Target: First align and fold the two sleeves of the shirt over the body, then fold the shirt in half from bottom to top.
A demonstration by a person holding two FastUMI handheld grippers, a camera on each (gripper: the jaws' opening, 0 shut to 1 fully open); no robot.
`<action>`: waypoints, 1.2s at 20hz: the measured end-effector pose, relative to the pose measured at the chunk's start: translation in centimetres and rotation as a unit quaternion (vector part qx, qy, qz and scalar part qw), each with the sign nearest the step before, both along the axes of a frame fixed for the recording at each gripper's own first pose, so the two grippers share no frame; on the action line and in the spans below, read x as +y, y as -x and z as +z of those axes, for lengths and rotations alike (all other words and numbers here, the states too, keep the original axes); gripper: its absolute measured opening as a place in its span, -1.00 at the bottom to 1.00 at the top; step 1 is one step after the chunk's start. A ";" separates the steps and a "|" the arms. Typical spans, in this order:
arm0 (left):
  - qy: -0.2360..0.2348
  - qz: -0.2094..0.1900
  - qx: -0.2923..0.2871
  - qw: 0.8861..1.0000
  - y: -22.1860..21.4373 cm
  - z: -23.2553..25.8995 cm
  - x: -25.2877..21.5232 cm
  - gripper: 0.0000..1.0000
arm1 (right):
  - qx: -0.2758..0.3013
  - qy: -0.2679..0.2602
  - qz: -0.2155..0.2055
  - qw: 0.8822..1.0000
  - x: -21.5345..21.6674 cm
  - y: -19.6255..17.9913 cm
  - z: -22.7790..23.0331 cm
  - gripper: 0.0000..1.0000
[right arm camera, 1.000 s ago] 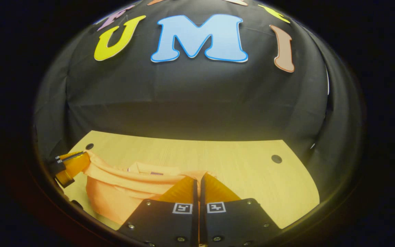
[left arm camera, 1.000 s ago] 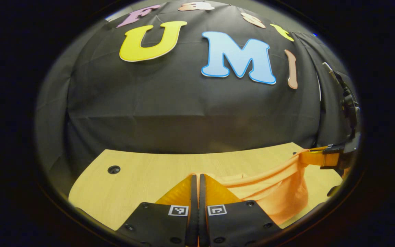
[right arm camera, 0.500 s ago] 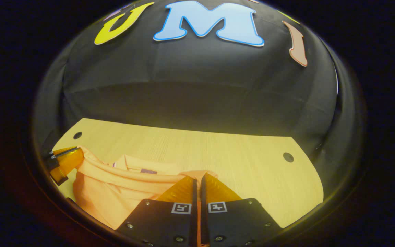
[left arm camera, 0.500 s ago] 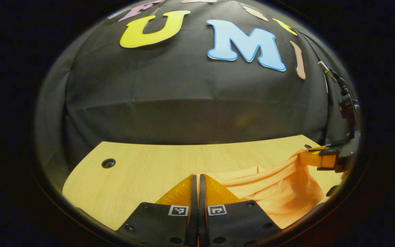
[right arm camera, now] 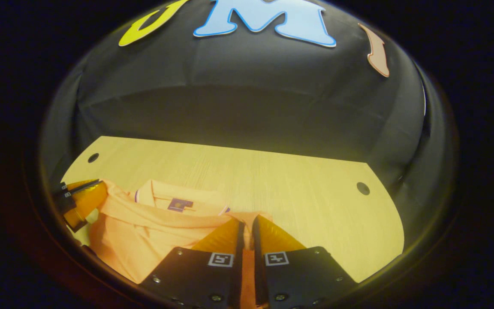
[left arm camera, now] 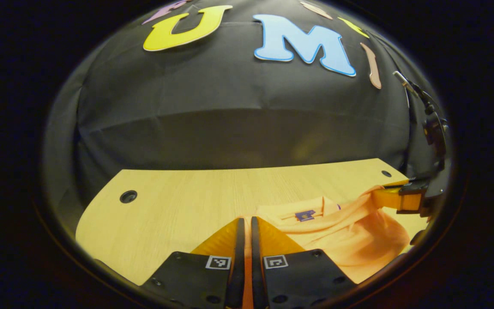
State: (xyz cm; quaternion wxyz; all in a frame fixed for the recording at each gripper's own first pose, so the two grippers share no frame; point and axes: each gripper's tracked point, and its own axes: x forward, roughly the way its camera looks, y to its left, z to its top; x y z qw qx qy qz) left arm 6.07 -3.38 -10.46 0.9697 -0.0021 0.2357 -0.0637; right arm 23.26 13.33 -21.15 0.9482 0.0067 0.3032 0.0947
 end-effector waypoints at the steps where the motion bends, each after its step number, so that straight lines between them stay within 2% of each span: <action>1: 0.000 0.002 0.000 1.000 0.2 0.1 -0.1 -0.70 | -0.001 0.002 0.003 1.000 -0.2 0.3 0.2 -0.74; 2: 0.002 0.003 0.002 1.000 0.3 0.3 -0.2 -0.58 | -0.001 0.003 0.009 1.000 -0.2 0.6 0.4 -0.63; 3: 0.006 0.004 0.005 1.000 0.7 0.5 -0.4 -0.63 | -0.003 0.008 0.012 1.000 -0.3 0.9 0.7 -0.47; 4: 0.007 0.005 0.005 1.000 1.0 0.6 -0.5 -0.36 | -0.005 0.011 0.015 1.000 -0.4 1.0 0.8 -0.43; 5: 0.007 0.006 0.005 1.000 1.4 0.9 -0.6 -0.26 | -0.006 0.012 0.022 1.000 -0.3 1.5 0.9 -0.36; 6: 0.007 0.008 0.003 1.000 1.6 1.3 -0.6 -0.04 | -0.008 0.013 0.026 1.000 -0.3 1.9 1.1 -0.04; 7: 0.005 0.010 0.000 1.000 1.9 1.7 -0.5 0.18 | -0.011 0.013 0.028 0.999 -0.5 2.2 1.5 -0.03; 10: 0.001 0.011 -0.015 1.000 2.9 3.5 -0.7 0.53 | -0.025 0.005 0.024 0.999 -1.1 3.3 2.8 -0.02; 11: -0.001 0.009 -0.022 1.000 3.3 4.1 -0.9 0.53 | -0.031 -0.003 0.025 0.999 -1.2 3.7 3.3 -0.02; 13: -0.004 0.009 -0.034 0.999 4.0 5.5 -1.1 0.63 | -0.045 -0.013 0.022 0.999 -1.8 4.5 4.7 0.53; 14: -0.003 0.009 -0.039 0.999 4.5 6.1 -1.4 0.73 | -0.053 -0.016 0.021 0.998 -2.1 4.9 5.4 0.60; 17: -0.011 0.012 -0.058 0.998 6.3 8.2 -1.6 0.84 | -0.076 -0.031 0.014 0.997 -3.2 6.3 7.8 0.62; 18: -0.014 0.014 -0.064 0.998 6.9 9.1 -1.6 0.86 | -0.084 -0.035 0.011 0.996 -3.6 6.9 8.5 0.80; 24: -0.018 0.021 -0.119 0.993 10.6 15.3 -2.8 0.88 | -0.151 -0.052 -0.005 0.987 -7.2 11.0 14.6 0.80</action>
